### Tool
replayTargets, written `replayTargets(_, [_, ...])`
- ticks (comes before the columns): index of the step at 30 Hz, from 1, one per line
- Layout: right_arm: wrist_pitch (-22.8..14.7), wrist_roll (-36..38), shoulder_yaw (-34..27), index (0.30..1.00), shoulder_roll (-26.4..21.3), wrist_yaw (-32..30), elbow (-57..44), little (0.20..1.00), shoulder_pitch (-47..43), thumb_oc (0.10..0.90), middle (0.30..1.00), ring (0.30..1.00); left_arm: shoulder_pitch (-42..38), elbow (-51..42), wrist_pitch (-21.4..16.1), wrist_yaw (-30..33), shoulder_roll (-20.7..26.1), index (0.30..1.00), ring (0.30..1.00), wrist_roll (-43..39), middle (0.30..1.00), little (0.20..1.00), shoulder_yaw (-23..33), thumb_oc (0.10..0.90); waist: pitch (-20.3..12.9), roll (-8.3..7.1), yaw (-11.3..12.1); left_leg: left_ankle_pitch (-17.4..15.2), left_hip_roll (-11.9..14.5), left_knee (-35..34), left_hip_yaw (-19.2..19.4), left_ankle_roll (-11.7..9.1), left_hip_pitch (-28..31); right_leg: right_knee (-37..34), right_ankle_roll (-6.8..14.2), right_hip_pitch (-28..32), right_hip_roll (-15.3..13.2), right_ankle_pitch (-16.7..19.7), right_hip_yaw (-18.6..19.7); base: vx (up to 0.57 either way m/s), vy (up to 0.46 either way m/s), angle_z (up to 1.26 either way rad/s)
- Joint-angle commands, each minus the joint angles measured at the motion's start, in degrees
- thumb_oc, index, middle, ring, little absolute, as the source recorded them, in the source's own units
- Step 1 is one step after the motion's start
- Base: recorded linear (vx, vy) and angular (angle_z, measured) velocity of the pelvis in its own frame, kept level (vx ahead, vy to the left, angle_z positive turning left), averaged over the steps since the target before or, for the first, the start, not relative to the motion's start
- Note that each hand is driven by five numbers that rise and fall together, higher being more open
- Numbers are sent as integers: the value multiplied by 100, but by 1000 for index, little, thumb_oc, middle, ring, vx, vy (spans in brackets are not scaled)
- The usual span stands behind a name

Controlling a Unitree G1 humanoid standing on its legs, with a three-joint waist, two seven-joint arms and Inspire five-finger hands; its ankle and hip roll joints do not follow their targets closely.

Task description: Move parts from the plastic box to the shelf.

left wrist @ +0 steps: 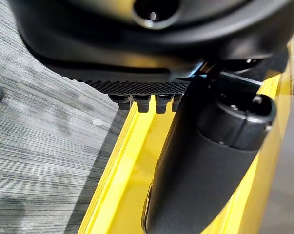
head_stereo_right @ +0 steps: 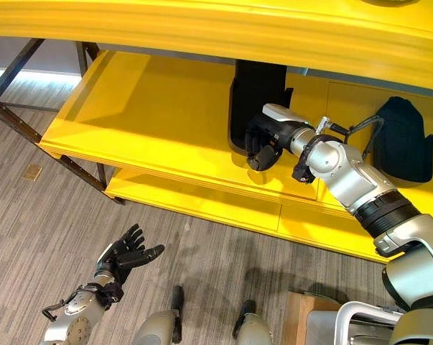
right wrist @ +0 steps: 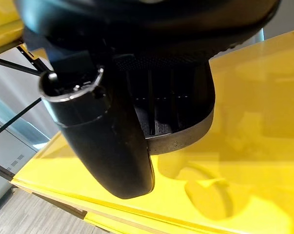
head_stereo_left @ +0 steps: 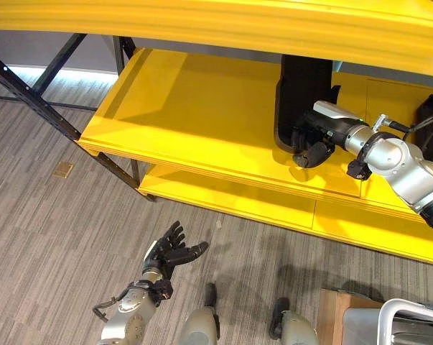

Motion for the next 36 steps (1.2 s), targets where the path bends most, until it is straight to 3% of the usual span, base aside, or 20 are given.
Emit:
replayTargets(1, [-348,-24,-332,300,-210,-535,1,300,-1030,400,300,300,137,-670,-472,-96,459,1000,1000,-113,1000,1000,-93,900,-459,-370,55,-339,312,854,-319,-288,-662,-1361,358,999,-232,385,103,14,8,-6])
replayTargets(21, [-280,-142,293,300,5,-553,1203,300,-1707,400,300,300,75,-666,-569,-53,525,1000,1000,-338,1000,1000,-127,900,52,-114,34,-295,381,971,-313,-273,-1007,-867,321,259,-211,324,264,-22,1,-3])
replayTargets(36, [-356,-161,409,300,44,-489,1288,300,-1724,400,300,300,83,-626,-606,-72,482,1000,1000,-433,1000,1000,-103,900,319,-88,39,-154,457,881,-400,-324,-1077,-669,297,39,-174,302,242,-31,-13,-1])
